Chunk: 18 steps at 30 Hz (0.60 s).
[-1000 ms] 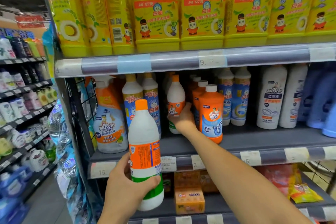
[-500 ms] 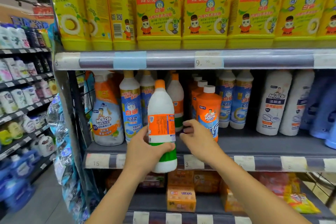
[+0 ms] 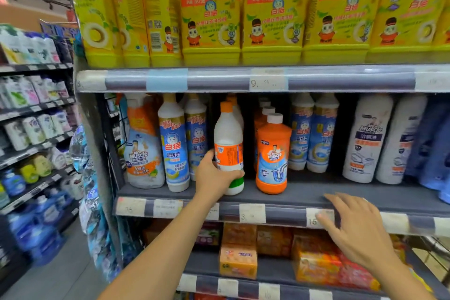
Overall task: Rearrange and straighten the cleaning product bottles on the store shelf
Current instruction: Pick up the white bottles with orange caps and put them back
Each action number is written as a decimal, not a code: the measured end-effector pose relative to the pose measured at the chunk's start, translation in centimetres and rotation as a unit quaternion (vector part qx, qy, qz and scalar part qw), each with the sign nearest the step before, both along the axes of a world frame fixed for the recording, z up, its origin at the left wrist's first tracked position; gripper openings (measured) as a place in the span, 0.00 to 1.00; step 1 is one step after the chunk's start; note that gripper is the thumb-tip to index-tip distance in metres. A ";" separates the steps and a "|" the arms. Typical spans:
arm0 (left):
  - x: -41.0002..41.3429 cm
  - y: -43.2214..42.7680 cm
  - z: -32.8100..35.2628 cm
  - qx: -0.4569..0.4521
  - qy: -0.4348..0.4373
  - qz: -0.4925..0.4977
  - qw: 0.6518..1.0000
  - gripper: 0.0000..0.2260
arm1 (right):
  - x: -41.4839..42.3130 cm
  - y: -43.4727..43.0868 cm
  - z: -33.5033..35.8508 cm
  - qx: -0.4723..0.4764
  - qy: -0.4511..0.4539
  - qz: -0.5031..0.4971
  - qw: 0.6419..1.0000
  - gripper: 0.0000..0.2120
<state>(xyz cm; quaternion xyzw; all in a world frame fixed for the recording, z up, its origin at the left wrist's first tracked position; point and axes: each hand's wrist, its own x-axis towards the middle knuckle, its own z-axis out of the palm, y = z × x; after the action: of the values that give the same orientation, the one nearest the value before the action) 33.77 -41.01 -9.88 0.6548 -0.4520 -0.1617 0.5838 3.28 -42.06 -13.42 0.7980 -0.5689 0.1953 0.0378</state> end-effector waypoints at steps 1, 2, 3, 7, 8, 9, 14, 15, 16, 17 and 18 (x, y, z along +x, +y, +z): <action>0.0 -0.3 -0.2 -0.002 -0.002 0.003 1.000 0.30 | -0.4 -0.3 -0.3 -0.004 0.027 0.001 1.000 0.36; 0.0 -0.5 -0.3 -0.006 -0.005 0.004 1.000 0.30 | -0.6 -0.5 -0.6 -0.009 0.045 0.002 0.999 0.37; 0.0 -0.7 -0.4 -0.010 -0.010 0.004 1.000 0.30 | -0.7 -0.7 -0.6 -0.010 0.057 0.004 0.998 0.38; 0.2 -1.1 -0.9 -0.008 -0.029 -0.004 1.000 0.34 | -0.7 -1.5 -0.6 -0.002 0.077 0.006 0.997 0.37; 0.2 -1.1 -1.0 -0.005 -0.034 -0.005 0.999 0.35 | -0.7 -1.6 -0.7 -0.001 0.075 0.005 0.997 0.36; 0.3 -1.2 -1.2 -0.001 -0.040 -0.003 0.999 0.34 | -0.7 -1.7 -0.8 -0.002 0.071 0.006 0.997 0.35; -0.1 -1.1 -1.5 0.013 -0.049 0.015 0.999 0.30 | -0.9 -1.9 -1.4 -0.017 0.055 0.006 0.998 0.34; -0.2 -1.1 -1.4 0.014 -0.049 0.015 0.999 0.30 | -0.8 -1.8 -1.4 -0.016 0.055 0.003 0.998 0.34; -0.3 -1.2 -1.3 0.013 -0.048 0.015 0.999 0.29 | -0.8 -1.9 -1.5 -0.017 0.056 0.002 0.998 0.34; -0.5 -1.2 -1.2 0.012 -0.045 0.014 0.999 0.29 | -0.8 -1.9 -1.5 -0.020 0.056 0.001 0.998 0.34; -0.6 -1.3 -1.1 0.011 -0.043 0.014 0.999 0.29 | -0.7 -1.8 -1.5 -0.022 0.056 0.002 0.998 0.34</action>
<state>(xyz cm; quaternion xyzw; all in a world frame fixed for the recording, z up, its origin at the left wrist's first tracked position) 33.22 -42.28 -11.02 0.6737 -0.4658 -0.1298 0.5589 2.53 -43.90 -14.89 0.8076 -0.5601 0.1628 0.0872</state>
